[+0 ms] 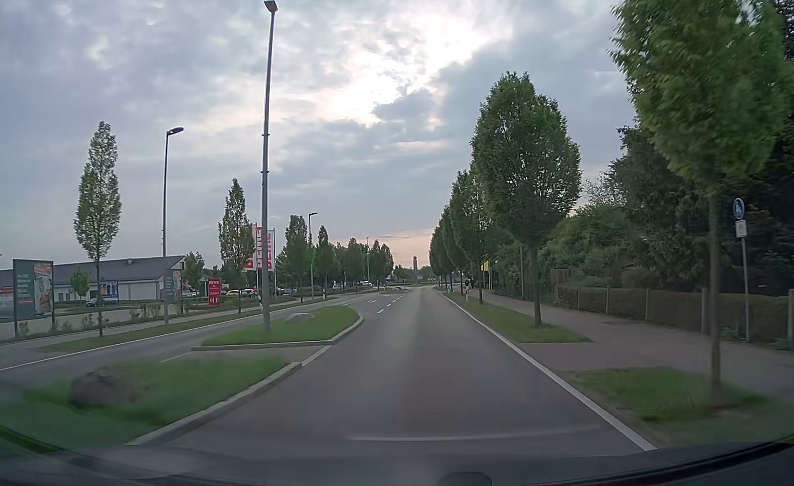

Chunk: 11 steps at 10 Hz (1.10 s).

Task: Follow the waypoints while adhering to traffic rules and regulations

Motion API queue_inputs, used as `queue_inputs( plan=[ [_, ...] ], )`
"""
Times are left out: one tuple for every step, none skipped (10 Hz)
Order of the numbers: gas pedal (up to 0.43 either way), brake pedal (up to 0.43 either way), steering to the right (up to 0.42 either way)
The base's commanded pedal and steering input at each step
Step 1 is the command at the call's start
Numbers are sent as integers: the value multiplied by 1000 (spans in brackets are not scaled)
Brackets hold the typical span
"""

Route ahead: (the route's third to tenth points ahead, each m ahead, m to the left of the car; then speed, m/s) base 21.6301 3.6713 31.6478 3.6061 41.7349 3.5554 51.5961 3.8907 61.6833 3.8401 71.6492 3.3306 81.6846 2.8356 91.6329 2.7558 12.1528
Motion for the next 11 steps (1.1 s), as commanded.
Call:
queue_inputs(
  plan=[
    [130,0,-1],
    [130,0,-1],
    [130,0,-1],
    [130,0,-1],
    [130,0,-1],
    [130,0,-2],
    [130,0,-2],
    [130,0,-2],
    [130,0,-2],
    [130,0,-2],
    [130,0,-2]
  ],
)
